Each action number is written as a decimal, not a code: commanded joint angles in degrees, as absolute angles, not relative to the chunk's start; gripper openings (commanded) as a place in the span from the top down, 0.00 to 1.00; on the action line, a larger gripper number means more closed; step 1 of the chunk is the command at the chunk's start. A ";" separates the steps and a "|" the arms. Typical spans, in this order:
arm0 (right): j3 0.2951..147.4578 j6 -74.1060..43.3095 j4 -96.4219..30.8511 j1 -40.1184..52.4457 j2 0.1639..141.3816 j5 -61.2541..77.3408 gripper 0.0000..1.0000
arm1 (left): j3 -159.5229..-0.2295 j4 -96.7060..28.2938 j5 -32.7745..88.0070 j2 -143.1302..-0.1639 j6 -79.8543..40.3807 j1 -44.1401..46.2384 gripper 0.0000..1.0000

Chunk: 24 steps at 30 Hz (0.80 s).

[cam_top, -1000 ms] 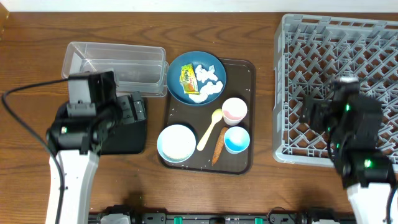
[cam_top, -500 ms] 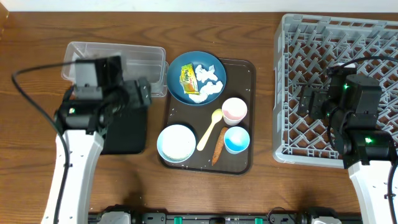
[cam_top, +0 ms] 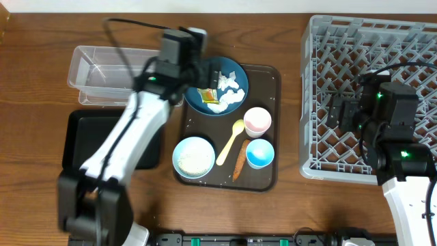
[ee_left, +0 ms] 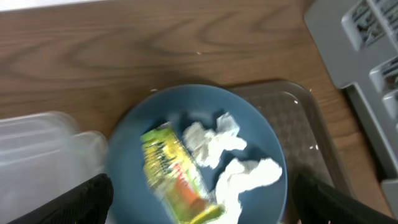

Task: Sort waste into correct bins and load items into the dishwasher rack
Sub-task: 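Move left gripper over blue bowl and grasp crumpled tissue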

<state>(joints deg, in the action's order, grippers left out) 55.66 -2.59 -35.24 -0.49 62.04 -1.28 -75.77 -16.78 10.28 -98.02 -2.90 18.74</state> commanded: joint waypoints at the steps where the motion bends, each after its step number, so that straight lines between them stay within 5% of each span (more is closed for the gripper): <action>1: 57.01 -2.96 -35.40 -0.03 61.78 -1.04 0.01 | -76.53 -13.76 9.41 -102.98 -1.96 20.62 0.07; 15: 57.01 -2.96 -35.64 -0.03 61.78 -1.04 0.01 | -76.53 -7.64 9.39 -115.46 -1.96 22.06 0.17; 24: 57.01 -2.96 -35.64 -0.03 61.78 -1.04 0.01 | -76.51 -6.83 9.39 -115.83 -1.96 22.04 0.53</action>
